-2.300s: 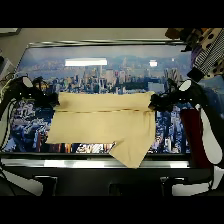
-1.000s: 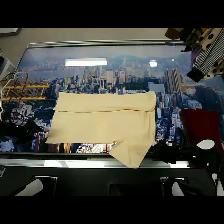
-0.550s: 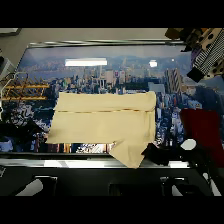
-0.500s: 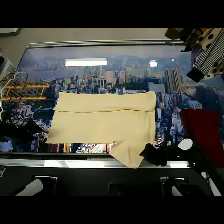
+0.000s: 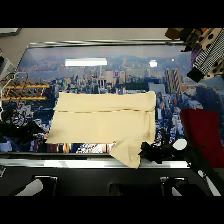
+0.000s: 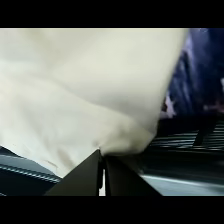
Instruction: Fold the clothes and pants, and hang the long-sleeved shirts on hangers.
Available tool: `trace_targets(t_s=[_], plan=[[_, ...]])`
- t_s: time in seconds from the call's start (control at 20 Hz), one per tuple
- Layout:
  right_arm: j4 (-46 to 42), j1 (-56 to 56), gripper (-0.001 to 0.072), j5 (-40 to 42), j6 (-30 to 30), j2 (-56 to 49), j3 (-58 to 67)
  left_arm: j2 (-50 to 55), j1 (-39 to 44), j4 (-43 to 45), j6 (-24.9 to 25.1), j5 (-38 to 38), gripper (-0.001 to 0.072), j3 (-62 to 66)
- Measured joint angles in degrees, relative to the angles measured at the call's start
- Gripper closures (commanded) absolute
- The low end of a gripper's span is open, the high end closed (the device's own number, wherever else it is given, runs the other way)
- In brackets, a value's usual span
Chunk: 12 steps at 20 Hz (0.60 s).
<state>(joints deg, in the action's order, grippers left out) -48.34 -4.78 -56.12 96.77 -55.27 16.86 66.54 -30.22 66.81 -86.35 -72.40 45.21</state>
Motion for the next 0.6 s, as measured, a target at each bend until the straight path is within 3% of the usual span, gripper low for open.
trace_targets(t_s=[0.6], plan=[[1.1,-0.1,0.0682,-2.5,1.4,10.1,0.0,0.4,0.0,0.1,1.5,2.4,0.0172,-7.8]])
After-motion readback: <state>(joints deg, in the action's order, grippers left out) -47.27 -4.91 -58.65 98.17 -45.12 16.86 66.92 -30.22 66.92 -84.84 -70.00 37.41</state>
